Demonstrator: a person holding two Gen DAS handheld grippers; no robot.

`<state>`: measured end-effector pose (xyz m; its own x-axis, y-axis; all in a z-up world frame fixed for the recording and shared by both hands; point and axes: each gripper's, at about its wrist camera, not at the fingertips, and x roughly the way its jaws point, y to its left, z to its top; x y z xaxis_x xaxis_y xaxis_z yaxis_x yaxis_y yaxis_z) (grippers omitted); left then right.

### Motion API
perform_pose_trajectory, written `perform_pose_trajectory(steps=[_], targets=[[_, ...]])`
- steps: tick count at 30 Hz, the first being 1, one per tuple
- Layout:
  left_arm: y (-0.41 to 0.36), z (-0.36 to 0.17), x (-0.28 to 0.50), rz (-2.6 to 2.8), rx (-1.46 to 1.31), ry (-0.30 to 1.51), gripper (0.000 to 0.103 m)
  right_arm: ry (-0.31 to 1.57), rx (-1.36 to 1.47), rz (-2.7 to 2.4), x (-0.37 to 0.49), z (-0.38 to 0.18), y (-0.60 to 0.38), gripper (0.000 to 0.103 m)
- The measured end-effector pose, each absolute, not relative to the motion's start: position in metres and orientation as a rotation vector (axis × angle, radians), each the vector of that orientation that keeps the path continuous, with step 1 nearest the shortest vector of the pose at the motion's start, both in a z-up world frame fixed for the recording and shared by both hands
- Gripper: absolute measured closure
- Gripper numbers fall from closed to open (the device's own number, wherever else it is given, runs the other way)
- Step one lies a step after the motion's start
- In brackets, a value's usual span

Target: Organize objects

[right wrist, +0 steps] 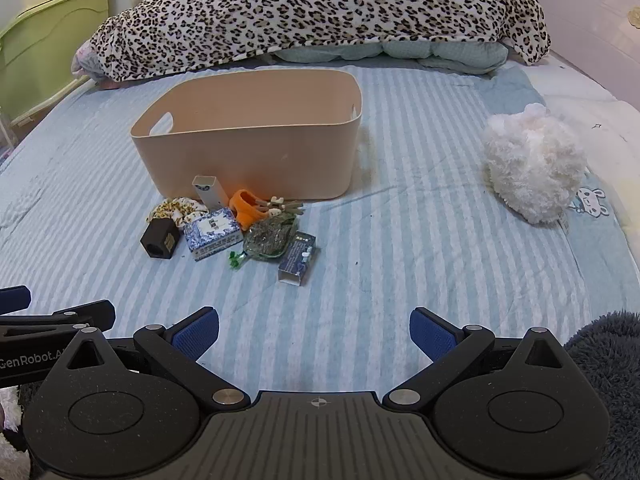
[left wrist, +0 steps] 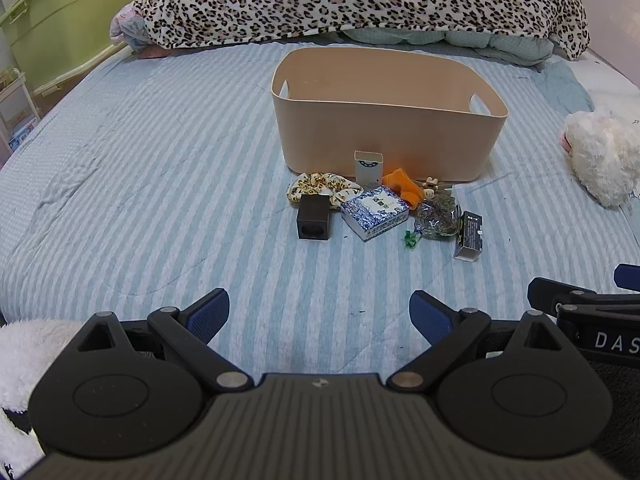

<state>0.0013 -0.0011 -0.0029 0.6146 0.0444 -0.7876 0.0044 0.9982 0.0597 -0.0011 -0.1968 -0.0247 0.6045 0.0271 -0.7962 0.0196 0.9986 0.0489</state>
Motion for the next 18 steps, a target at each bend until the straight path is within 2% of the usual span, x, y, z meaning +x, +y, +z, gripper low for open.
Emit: perform_pose_trajectory(steps=[18], targets=[[-0.0017,-0.0028,0.0002,0.020,0.058,0.903,0.006,0.923,0.052,0.006,-0.0007,-0.0255,-0.1969,0.000]])
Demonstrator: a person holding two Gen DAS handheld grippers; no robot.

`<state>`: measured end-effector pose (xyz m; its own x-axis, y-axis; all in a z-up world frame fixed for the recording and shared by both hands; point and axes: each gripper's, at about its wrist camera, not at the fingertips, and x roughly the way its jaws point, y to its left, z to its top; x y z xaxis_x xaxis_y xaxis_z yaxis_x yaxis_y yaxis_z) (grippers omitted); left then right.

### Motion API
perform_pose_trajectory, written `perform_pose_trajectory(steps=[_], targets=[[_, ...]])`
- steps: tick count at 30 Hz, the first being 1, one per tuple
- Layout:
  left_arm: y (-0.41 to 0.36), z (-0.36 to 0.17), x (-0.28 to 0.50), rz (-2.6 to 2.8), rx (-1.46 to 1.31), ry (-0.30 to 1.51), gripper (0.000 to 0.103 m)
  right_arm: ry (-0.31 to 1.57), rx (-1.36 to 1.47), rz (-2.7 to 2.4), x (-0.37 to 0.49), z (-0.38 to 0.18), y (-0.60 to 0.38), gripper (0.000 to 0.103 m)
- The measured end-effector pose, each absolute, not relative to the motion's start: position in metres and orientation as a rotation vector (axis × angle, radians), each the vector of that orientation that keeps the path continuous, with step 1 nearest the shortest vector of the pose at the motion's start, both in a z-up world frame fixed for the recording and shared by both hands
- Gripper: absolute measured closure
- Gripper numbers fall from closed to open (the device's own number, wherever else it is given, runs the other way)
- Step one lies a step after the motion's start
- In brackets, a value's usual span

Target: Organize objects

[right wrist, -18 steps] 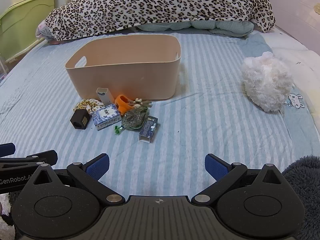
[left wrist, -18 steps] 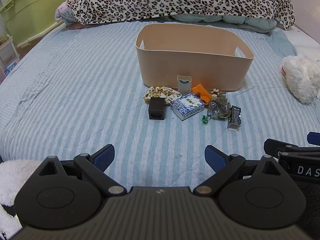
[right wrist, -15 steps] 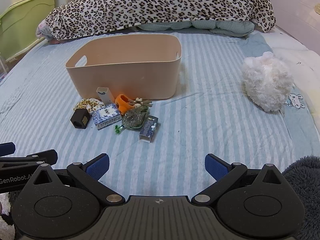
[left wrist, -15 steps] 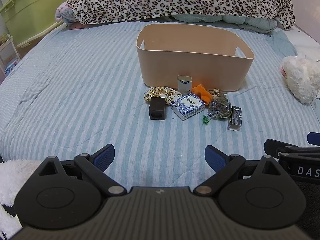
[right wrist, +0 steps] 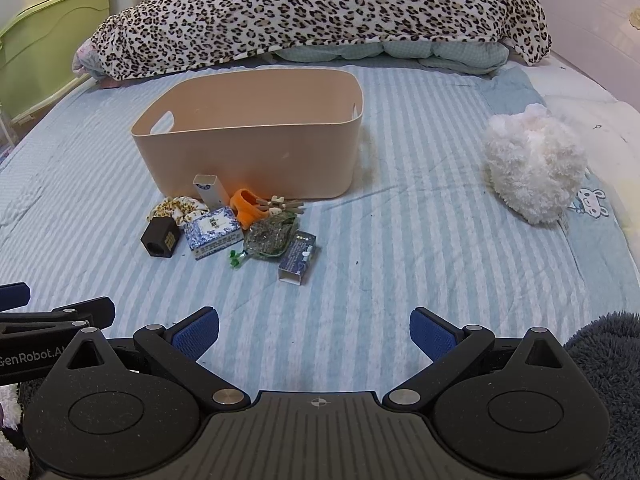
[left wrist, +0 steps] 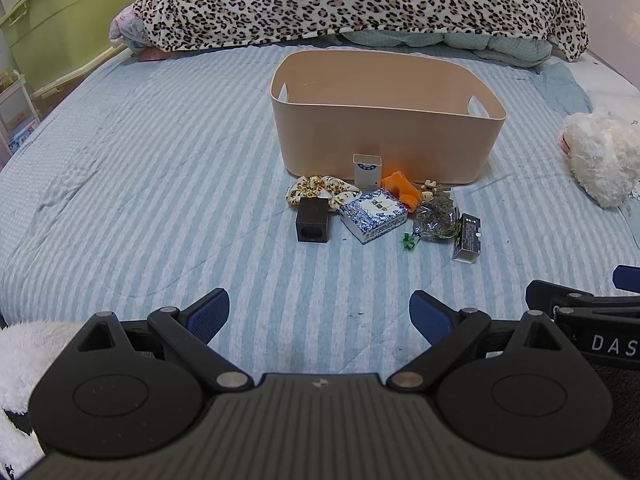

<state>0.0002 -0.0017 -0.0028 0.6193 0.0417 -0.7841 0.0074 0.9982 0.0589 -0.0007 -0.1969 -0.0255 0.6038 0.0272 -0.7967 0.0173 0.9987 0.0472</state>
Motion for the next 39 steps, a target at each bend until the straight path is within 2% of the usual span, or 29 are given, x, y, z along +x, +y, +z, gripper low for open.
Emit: perform_pose_trajectory(steps=[39], targets=[[-0.0002,-0.0029,0.0092,0.006,0.065,0.912,0.006,0.937,0.056,-0.003,0.0050,-0.0282,-0.1985,0.000]])
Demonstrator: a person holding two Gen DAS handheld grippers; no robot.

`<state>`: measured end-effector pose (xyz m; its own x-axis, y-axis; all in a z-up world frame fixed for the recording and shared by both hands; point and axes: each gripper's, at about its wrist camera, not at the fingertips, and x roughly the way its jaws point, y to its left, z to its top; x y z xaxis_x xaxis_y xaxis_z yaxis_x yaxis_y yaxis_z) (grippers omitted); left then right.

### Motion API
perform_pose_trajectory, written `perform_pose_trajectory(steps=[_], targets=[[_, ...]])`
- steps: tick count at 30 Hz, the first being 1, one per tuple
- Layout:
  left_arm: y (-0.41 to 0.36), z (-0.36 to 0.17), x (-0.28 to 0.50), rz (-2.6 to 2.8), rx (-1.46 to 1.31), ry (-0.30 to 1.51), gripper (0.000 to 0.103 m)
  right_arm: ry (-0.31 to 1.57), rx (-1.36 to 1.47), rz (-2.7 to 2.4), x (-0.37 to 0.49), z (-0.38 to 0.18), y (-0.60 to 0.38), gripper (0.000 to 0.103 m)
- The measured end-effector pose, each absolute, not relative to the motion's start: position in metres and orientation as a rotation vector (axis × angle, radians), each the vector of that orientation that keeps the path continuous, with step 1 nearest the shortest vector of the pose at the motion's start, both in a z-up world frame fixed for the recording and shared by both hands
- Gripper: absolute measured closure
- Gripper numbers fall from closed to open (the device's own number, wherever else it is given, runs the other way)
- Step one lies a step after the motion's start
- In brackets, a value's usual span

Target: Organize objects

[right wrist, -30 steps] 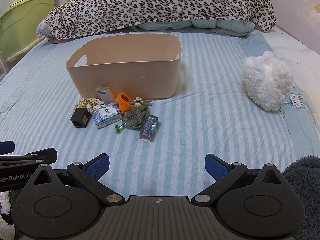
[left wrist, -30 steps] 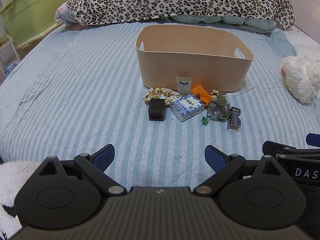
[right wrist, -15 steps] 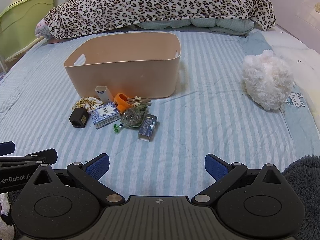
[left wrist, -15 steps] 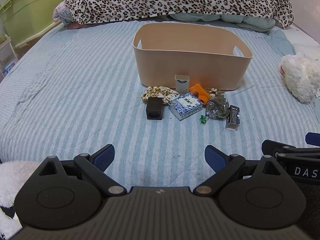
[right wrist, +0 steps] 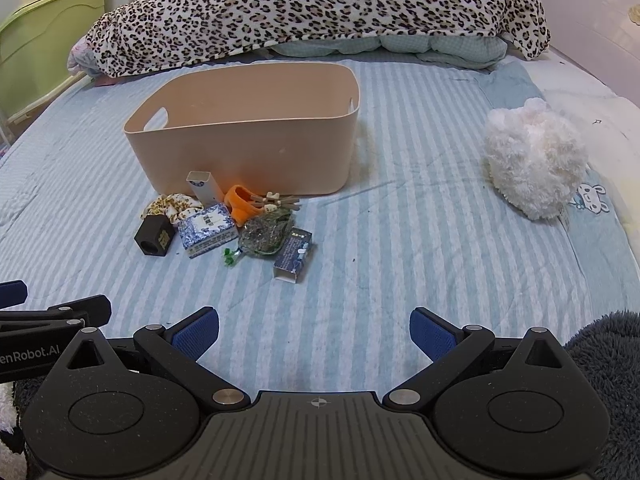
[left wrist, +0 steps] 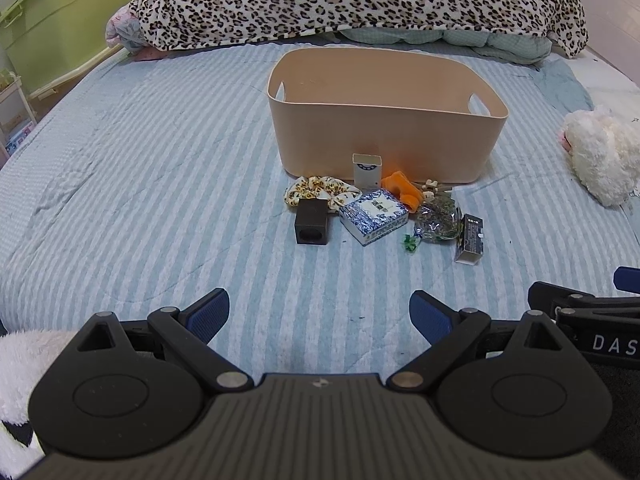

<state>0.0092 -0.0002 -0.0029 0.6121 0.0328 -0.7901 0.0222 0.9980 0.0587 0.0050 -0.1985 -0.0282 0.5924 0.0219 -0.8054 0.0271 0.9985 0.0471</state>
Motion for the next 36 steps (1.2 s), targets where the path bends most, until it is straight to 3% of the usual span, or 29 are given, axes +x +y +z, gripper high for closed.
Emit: perform_pose_trajectory(steps=[16,36], targets=[[0.006,-0.020,0.034,0.019,0.064,0.934,0.006,0.946,0.055,-0.026,0.026,-0.037,-0.203,0.000],[0.033,-0.086,0.119,0.112,0.099,1.015,0.006,1.045,0.009,-0.024,0.101,-0.090,-0.191,0.000]])
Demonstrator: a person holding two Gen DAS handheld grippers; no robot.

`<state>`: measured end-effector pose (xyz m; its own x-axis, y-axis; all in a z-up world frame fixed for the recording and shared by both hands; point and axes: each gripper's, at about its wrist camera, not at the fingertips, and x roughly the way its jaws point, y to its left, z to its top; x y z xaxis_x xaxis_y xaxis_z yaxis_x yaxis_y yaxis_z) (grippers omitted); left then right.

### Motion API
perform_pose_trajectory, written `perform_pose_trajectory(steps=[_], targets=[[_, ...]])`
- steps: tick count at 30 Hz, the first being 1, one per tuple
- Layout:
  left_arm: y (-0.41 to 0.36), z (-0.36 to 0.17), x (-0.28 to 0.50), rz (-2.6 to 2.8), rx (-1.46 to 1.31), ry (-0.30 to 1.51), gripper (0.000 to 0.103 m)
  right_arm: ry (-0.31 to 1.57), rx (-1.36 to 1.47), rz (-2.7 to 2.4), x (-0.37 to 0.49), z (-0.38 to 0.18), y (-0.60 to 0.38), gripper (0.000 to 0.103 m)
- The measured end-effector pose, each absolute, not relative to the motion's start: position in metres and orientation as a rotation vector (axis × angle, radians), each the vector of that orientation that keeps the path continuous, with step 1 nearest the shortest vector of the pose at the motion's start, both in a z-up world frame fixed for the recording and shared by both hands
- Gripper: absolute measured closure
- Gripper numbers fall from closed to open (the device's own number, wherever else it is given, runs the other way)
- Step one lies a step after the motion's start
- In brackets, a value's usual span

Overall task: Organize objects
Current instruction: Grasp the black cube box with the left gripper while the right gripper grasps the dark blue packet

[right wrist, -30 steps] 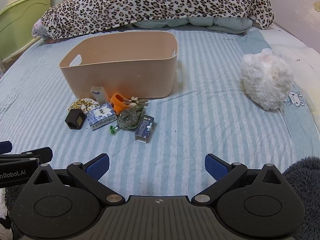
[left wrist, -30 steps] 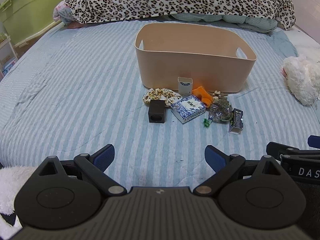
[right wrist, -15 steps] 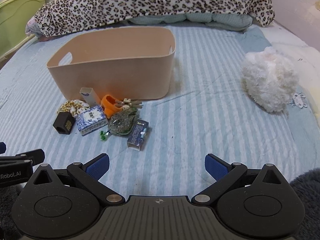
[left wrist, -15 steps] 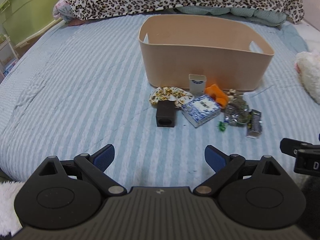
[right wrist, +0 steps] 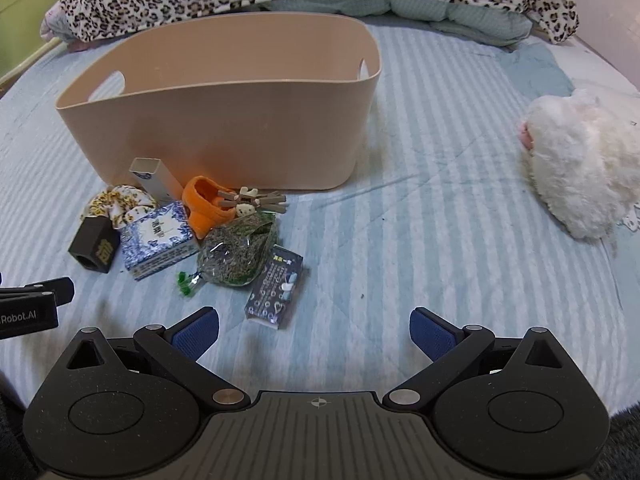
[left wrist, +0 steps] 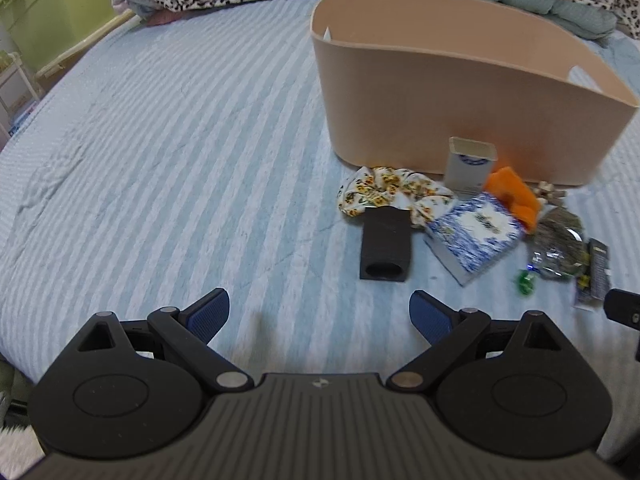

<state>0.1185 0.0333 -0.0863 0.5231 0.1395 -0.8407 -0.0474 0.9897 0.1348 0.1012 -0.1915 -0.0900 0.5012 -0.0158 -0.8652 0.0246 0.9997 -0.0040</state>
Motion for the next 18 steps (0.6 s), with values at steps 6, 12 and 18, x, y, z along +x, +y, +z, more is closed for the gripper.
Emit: perform_pose_trajectory(steps=[6,12,18], targets=[[0.039,-0.106,0.136,0.092,0.084,1.009,0.006,1.070,-0.002,-0.026,0.122,-0.107,-0.188,0.000],[0.042,-0.119,0.142,0.040,0.034,0.999,0.007,1.110,0.003,-0.029,0.135,-0.125,-0.188,0.000],[0.038,-0.120,0.147,0.006,0.013,0.948,0.008,1.115,0.021,-0.016,0.137,-0.135,-0.190,0.000]])
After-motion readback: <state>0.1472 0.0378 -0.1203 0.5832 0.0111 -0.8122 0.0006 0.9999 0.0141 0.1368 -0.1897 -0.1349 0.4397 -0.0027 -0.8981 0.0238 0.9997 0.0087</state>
